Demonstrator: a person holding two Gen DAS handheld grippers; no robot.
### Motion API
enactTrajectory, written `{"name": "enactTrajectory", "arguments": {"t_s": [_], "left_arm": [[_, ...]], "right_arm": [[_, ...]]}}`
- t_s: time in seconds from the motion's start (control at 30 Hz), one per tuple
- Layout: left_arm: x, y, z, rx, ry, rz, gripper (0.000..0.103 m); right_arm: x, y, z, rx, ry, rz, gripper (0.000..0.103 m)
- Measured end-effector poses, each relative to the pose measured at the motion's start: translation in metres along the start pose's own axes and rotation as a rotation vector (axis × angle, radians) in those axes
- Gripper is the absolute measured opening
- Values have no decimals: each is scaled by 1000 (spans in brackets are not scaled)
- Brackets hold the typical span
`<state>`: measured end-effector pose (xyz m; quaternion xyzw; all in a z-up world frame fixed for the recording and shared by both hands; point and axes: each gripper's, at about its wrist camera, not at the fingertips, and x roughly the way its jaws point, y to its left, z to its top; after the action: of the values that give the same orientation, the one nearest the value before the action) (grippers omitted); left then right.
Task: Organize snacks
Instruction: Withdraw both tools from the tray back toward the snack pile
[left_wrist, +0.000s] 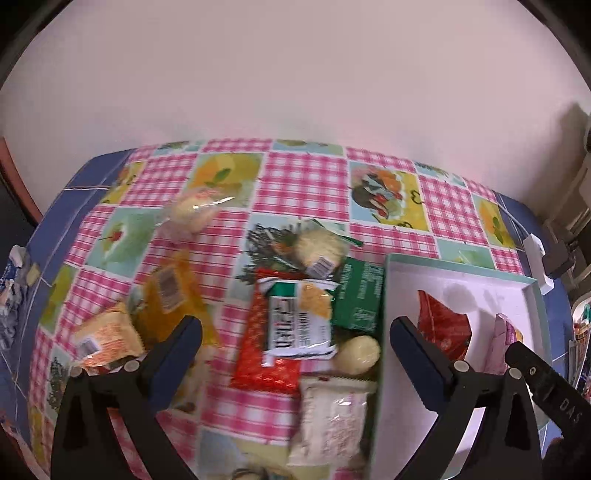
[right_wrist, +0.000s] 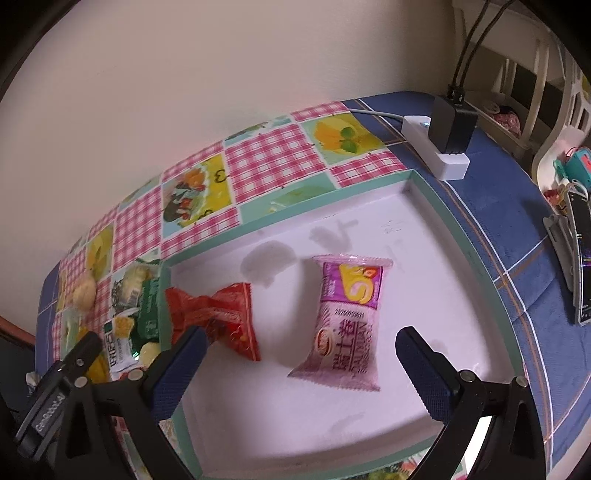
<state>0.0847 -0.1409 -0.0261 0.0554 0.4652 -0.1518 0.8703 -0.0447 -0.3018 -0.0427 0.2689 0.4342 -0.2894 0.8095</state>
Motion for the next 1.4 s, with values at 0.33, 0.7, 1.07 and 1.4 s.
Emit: {"name": "enactTrajectory", "arguments": {"t_s": [0.33, 0.7, 1.07, 1.4], "left_arm": [[-30, 57, -23, -73, 6, 22, 101], [-50, 111, -43, -163, 6, 76, 101], [-49, 176, -48, -321, 26, 122, 101], [-17, 190, -53, -365, 144, 120, 101]], "right_arm": [[-30, 28, -16, -70, -55, 86, 103], [-41, 61, -31, -128, -61, 113, 102], [-30, 121, -47, -247, -13, 175, 101], [3, 157, -74, -348, 130, 209, 95]]}}
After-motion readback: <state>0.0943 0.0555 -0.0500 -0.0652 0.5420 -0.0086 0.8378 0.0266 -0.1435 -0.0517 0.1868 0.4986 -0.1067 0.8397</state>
